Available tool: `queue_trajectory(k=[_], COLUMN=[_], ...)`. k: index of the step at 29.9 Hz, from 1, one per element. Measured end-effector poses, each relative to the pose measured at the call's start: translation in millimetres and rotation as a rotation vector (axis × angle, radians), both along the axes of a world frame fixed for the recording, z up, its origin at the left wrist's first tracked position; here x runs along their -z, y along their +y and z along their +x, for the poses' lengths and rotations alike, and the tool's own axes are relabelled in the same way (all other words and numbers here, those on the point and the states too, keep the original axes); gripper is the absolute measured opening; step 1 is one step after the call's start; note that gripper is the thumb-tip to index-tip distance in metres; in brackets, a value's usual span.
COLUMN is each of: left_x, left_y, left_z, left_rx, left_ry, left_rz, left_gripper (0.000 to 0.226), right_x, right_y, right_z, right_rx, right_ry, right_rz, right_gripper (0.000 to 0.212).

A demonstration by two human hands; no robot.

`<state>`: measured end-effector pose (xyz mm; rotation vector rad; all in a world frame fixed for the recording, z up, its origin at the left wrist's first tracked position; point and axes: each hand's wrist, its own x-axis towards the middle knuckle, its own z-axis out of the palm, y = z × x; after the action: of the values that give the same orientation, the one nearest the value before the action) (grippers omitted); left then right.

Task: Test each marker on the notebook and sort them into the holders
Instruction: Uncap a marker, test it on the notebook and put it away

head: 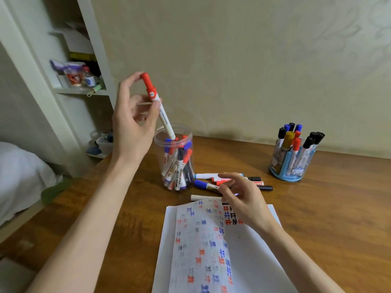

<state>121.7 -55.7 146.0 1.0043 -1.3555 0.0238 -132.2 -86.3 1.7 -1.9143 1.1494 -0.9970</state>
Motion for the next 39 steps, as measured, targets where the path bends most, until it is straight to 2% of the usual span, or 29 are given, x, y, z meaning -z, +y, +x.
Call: queue_trajectory(k=[3,11,20,26,31,34,39], left_x=[5,49,72,92,92,89,95], left_y=[-5,-12,-12,-15,-14,-15,-13], left_z=[3,13,12,10,9,7,2], left_rx=[-0.050,-0.170,-0.241,-0.284,-0.333,-0.321,-0.286], left_ry=[-0.052,-0.264,-0.361,-0.503,-0.501,-0.497,-0.431], left_rz=[-0.005,0.248,0.269,0.294,0.280,0.309,0.250], left_gripper=[0.058,0.052,0.039,0.048,0.048,0.054,0.068], right_x=[2,10,14,17,16,13,11], right_y=[0,-2,-2,-3,-4,-7,-10], right_z=[-1,-6,-11,-11,-15,-21,-31], right_rx=[0.006,0.037,0.045,0.044,0.064,0.120,0.150], right_ry=[0.011,-0.025,-0.033,-0.027,-0.014,0.074,0.378], right_rz=[-0.001,-0.009,-0.010,-0.015,-0.020,-0.072,-0.177], right_gripper=[0.026,0.024,0.024,0.023,0.023,0.022,0.015])
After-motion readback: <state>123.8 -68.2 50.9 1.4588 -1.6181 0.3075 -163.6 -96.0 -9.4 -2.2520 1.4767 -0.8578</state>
